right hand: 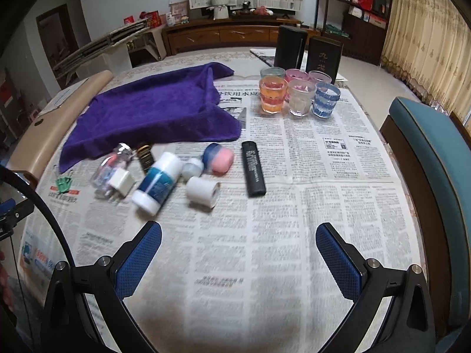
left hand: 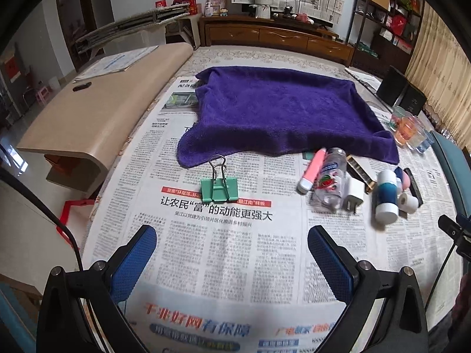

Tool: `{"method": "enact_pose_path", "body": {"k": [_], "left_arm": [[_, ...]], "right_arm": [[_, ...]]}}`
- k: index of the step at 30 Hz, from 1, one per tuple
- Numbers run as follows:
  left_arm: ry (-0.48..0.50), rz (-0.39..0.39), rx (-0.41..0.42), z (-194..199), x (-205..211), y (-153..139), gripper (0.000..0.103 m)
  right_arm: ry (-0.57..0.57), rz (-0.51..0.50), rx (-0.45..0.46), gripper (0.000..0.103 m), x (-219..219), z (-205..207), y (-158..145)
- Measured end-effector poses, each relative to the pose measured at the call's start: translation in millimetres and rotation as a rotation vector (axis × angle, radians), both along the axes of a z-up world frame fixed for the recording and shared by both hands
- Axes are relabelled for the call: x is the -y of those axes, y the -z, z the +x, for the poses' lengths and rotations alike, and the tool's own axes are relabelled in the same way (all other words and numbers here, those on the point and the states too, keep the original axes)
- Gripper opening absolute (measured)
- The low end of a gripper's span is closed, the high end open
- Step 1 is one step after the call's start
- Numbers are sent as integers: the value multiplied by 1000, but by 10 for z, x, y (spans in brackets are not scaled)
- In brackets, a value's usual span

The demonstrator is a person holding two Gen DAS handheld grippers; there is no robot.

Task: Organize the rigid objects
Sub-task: 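Grasp the green binder clip with the left tool while the right tool grasps the black lighter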

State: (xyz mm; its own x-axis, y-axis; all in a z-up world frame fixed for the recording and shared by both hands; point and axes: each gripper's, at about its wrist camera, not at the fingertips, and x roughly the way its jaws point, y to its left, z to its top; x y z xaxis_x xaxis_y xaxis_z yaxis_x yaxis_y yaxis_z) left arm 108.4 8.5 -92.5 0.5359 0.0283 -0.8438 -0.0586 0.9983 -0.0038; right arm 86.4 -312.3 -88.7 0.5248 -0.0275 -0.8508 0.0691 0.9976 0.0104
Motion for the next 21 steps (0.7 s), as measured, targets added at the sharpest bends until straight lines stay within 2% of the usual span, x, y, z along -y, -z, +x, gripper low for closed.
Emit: {"method": "enact_pose_path", "body": {"k": [8, 12, 16, 21], "left_arm": [[-6, -17, -21, 291, -34, 314, 101], [-1, -3, -19, 391, -36, 392, 99], [-4, -2, -25, 477, -57, 470, 97], [-14, -9, -20, 504, -106, 557, 90]], "right_arm": [[-39, -62, -28, 102, 275, 509, 323], [-54, -37, -48, 101, 365, 689, 443], [-75, 4, -75, 89, 396, 853, 582], [-93, 5, -65, 88, 350, 900, 679]]}}
